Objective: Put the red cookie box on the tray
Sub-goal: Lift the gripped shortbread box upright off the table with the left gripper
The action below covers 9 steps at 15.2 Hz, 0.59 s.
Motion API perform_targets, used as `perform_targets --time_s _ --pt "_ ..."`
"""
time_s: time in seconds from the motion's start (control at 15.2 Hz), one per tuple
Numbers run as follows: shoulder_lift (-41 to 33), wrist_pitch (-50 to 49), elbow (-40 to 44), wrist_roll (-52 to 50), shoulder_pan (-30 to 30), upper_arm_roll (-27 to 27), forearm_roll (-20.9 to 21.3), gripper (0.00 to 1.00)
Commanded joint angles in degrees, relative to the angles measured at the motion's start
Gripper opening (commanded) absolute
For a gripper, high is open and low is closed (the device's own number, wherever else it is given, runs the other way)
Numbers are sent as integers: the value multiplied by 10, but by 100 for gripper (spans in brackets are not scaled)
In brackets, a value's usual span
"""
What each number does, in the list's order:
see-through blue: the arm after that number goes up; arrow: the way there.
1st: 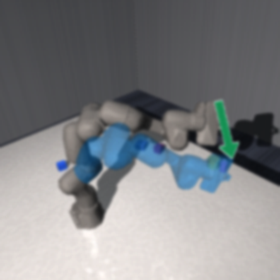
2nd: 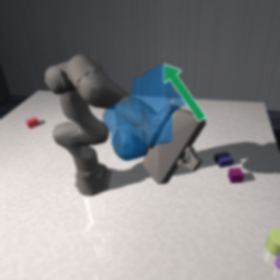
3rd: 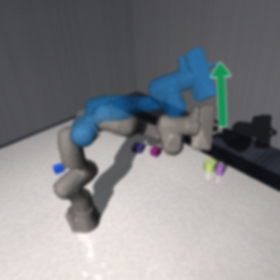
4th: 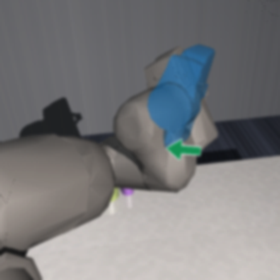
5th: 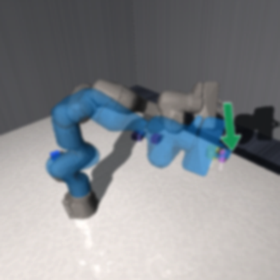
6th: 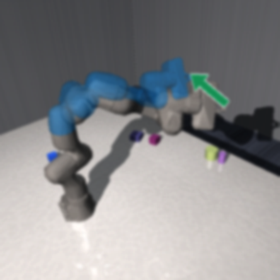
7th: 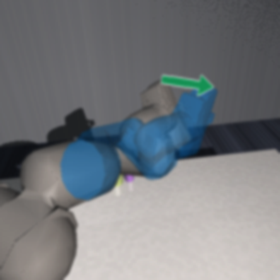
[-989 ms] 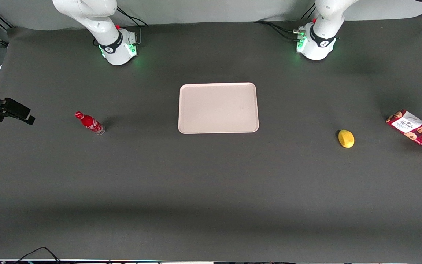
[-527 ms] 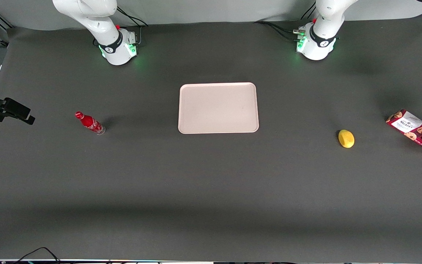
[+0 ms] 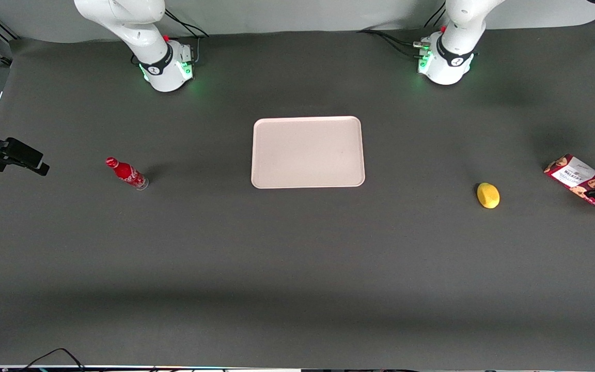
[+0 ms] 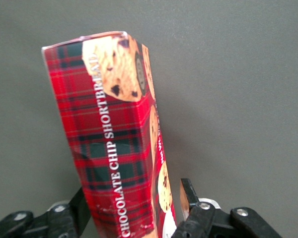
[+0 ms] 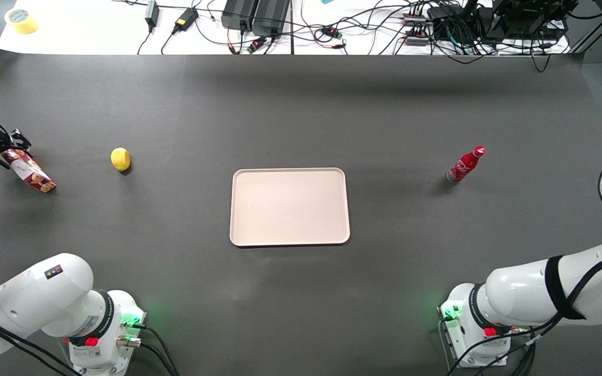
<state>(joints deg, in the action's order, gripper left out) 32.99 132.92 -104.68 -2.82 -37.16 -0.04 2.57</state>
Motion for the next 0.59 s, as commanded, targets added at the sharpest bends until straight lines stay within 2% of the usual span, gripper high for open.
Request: perform_targets --time_s 0.0,0.07,0.2,0.26,0.53 --pt "-5 12 -7 3 -3 -5 -5 64" --pt "-5 10 -7 5 -2 -5 -5 53" --pt "-6 8 -7 12 -2 -8 -6 15" --pt "-6 4 -5 12 2 -8 -6 0" --pt "-20 -6 8 18 17 -9 2 0"
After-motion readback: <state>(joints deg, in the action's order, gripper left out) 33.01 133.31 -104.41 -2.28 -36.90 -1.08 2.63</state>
